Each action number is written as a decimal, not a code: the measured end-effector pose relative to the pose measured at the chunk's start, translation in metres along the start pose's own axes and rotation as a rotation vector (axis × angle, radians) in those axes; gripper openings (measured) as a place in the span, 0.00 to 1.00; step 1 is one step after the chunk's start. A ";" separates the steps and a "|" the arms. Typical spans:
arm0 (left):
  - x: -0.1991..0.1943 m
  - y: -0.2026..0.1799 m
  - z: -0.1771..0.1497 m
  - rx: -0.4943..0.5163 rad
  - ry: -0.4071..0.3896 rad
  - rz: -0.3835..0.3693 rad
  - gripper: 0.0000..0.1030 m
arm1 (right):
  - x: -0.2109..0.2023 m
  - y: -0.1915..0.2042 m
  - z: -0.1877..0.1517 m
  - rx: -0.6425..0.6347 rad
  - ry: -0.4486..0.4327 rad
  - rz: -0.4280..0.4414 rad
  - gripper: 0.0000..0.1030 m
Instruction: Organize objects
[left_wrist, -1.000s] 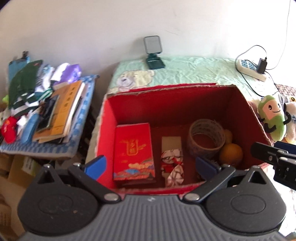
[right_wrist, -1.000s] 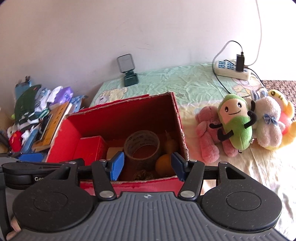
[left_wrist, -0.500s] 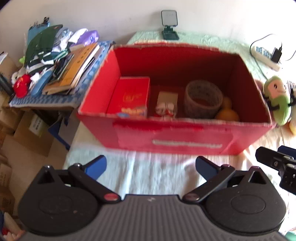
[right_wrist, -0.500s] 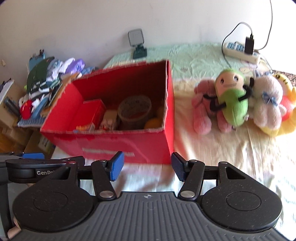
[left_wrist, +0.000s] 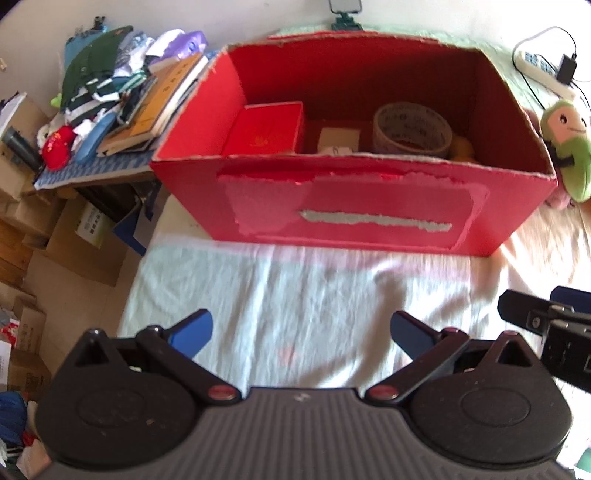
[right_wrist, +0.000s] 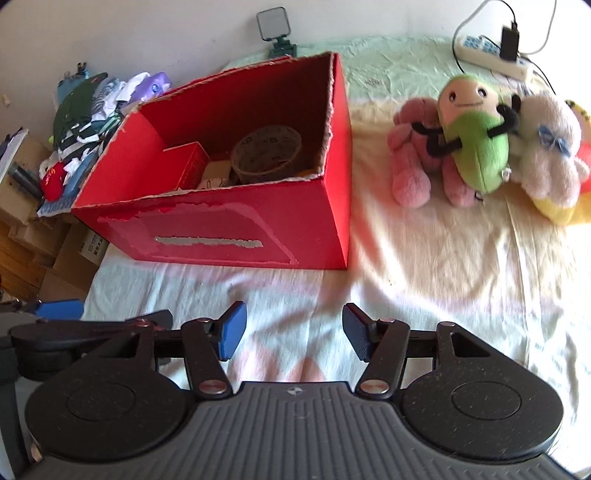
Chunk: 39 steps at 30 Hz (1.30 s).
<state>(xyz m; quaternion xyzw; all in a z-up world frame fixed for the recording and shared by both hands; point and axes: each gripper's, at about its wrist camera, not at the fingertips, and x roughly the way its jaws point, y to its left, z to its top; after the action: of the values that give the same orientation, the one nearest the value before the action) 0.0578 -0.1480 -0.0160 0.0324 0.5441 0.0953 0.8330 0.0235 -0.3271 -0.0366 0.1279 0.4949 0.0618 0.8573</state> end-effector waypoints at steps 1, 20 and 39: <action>0.001 0.000 0.001 0.006 0.002 -0.009 0.99 | 0.000 0.000 0.000 0.006 0.001 -0.002 0.59; -0.010 0.036 0.054 0.145 -0.069 -0.141 0.99 | -0.008 0.033 0.027 0.120 -0.077 -0.094 0.62; -0.009 0.054 0.078 0.170 -0.129 -0.190 0.99 | -0.016 0.051 0.048 0.146 -0.157 -0.158 0.63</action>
<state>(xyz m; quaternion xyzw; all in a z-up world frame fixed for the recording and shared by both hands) 0.1186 -0.0930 0.0326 0.0571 0.4959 -0.0325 0.8659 0.0579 -0.2895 0.0134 0.1549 0.4382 -0.0524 0.8839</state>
